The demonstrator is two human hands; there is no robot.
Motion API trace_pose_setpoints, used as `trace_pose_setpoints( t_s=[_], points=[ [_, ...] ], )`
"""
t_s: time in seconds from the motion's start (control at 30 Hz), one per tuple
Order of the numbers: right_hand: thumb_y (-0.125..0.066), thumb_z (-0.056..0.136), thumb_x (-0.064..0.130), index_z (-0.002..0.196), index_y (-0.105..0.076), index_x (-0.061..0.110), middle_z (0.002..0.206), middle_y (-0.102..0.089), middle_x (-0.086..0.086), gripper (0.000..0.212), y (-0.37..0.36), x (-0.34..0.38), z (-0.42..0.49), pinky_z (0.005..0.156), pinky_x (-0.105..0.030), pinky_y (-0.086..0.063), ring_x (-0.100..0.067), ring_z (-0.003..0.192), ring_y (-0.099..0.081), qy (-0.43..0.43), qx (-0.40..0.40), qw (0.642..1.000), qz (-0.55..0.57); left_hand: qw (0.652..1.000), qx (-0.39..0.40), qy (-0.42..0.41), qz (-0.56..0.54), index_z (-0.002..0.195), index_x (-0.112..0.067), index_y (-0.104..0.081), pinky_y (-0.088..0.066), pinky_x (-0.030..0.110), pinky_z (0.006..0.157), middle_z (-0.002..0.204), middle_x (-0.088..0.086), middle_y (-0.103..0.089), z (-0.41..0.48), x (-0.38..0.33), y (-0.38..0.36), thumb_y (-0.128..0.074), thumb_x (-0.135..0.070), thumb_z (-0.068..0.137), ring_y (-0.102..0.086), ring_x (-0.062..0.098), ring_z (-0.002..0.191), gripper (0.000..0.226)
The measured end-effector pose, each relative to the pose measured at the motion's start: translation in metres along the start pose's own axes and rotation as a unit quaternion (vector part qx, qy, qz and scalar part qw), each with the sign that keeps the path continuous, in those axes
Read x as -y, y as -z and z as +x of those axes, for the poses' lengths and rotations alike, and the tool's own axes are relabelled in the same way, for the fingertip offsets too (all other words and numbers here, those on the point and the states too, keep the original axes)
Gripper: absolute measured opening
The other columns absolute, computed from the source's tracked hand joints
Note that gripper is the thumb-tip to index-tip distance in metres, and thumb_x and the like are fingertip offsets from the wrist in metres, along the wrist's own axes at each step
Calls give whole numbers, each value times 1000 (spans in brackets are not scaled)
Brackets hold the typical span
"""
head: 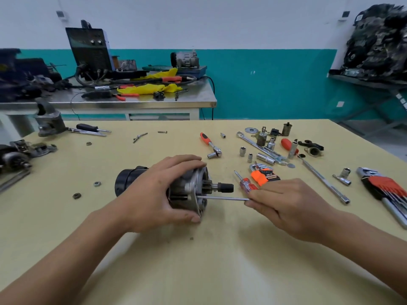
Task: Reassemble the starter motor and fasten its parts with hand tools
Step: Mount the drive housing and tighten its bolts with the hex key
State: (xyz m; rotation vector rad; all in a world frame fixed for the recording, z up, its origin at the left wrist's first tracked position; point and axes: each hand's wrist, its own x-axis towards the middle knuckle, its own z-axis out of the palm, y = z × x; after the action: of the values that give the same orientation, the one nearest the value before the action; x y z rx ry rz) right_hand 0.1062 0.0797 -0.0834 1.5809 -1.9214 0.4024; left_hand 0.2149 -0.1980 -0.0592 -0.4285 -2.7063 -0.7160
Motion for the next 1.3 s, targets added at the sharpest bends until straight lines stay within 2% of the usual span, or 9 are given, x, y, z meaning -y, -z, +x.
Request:
trace_pose_setpoints(
  t_s=[0.1,0.33,0.57,0.73,0.87,1.03,1.17,1.23,1.3],
  points=[
    [-52,99,27,86,-74,7,65,-56,-3,33,-5,-3,-5,50,-28,-38,-22,56,-48,-7,8,1000,11,999,-33,0,-4,140,-39,-50,-34,28,114,142,-30,-43,0,1,-2,-91,-47,61,-39,-4,134,89],
    [-50,102,29,89,-72,8,67,-53,-1,33,-9,-8,-11,50,-30,-38,-22,58,-46,-21,2,999,24,999,-46,-1,-15,139,-41,-49,-38,37,113,143,-27,-46,-1,5,-7,-88,-54,59,-41,-1,135,90],
    [-49,102,29,92,-74,7,68,-56,-2,35,-8,-7,-14,48,-30,-42,-22,58,-49,-22,-1,999,37,998,-54,-2,-11,139,-40,-51,-38,38,113,143,-27,-46,-2,6,-10,-85,-55,63,-41,-1,135,85],
    [-50,101,29,89,-74,7,67,-57,-2,34,-8,-3,-13,47,-31,-44,-21,56,-50,-21,4,999,35,995,-97,-7,12,133,-37,-56,-38,30,109,137,-29,-49,-2,0,-18,-82,-47,69,-46,-1,129,71],
    [-51,100,30,89,-74,8,67,-58,0,34,-8,-2,-13,50,-27,-42,-18,57,-51,-30,8,999,38,992,-126,1,30,128,-34,-59,-39,36,106,134,-22,-53,0,-11,-27,-74,-39,68,-49,5,124,62],
    [-51,99,32,84,-73,9,64,-58,2,36,-10,-1,-10,50,-25,-40,-15,57,-48,-65,22,995,69,991,-132,4,36,125,-34,-61,-39,37,104,133,-20,-53,0,-13,-28,-72,-38,68,-50,7,122,59],
    [-50,99,34,86,-75,9,66,-62,0,38,-4,0,-7,48,-34,-48,-20,57,-55,-66,40,995,66,991,-132,5,32,128,-33,-60,-39,38,106,134,-21,-53,0,-14,-27,-75,-39,68,-50,5,123,62],
    [-50,99,33,86,-75,10,66,-61,0,36,3,1,-4,47,-35,-47,-21,57,-54,-55,44,997,40,994,-104,8,26,134,-34,-54,-40,37,107,135,-23,-52,-2,-10,-21,-80,-43,65,-48,1,126,74],
    [-53,99,31,86,-74,11,66,-57,1,32,9,2,-1,46,-35,-45,-22,56,-51,-38,42,998,19,998,-54,28,-7,141,-41,-43,-40,29,109,137,-27,-49,-5,-1,-11,-88,-48,60,-46,-4,127,93]
  ],
)
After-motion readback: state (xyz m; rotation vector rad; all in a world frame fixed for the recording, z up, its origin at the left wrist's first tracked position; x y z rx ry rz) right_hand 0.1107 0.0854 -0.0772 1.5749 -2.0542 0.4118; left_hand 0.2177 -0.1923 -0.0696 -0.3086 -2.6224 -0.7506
